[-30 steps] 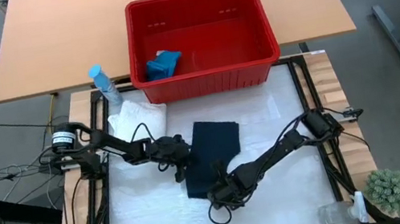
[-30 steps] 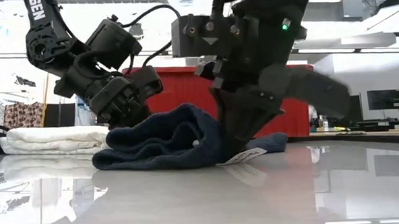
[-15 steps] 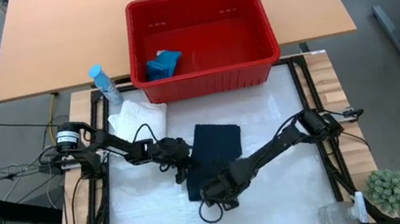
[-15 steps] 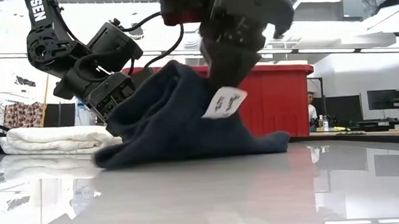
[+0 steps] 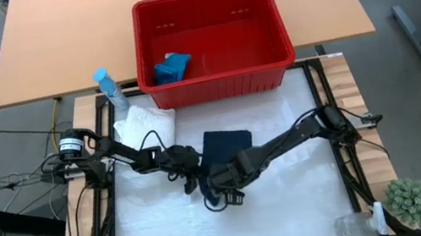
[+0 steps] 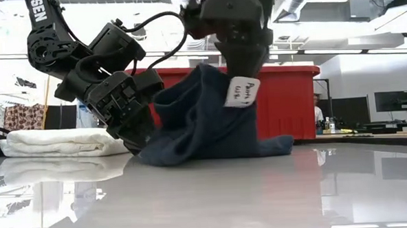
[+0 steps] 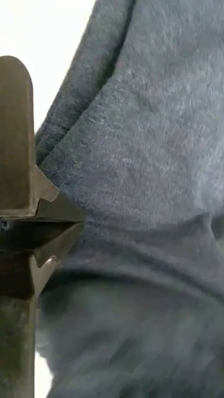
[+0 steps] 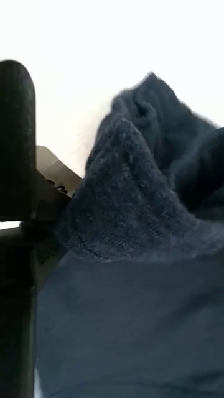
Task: Fold Laundry from Bin
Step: Fold the black shorts
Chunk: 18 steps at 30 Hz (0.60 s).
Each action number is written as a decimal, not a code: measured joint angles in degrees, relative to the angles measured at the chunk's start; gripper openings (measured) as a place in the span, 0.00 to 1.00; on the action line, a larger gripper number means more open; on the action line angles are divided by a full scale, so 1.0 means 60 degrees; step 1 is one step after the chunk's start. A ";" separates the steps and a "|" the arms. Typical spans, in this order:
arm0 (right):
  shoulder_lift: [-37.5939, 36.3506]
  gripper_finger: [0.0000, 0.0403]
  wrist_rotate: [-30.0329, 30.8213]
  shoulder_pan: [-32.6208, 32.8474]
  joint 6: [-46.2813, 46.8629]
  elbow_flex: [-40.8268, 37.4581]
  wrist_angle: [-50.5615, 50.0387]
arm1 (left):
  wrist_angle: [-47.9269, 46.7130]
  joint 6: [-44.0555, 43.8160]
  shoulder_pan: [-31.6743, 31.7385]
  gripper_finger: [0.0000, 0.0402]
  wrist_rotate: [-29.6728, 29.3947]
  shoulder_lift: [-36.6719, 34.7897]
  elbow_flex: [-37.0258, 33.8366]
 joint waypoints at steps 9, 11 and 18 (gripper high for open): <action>-0.0004 0.05 0.0011 -0.0383 0.0884 0.0011 -0.0792 | -0.0001 -0.0356 -0.0184 0.00 0.0286 0.0000 0.0000; -0.0004 0.05 0.0021 -0.0495 0.1148 0.0011 -0.1010 | 0.0006 -0.0492 -0.0230 0.00 0.0336 0.0000 0.0000; -0.0008 0.05 0.0149 -0.1016 0.1544 0.0015 -0.1615 | 0.0104 -0.1632 -0.0252 0.00 0.0978 -0.0018 0.0007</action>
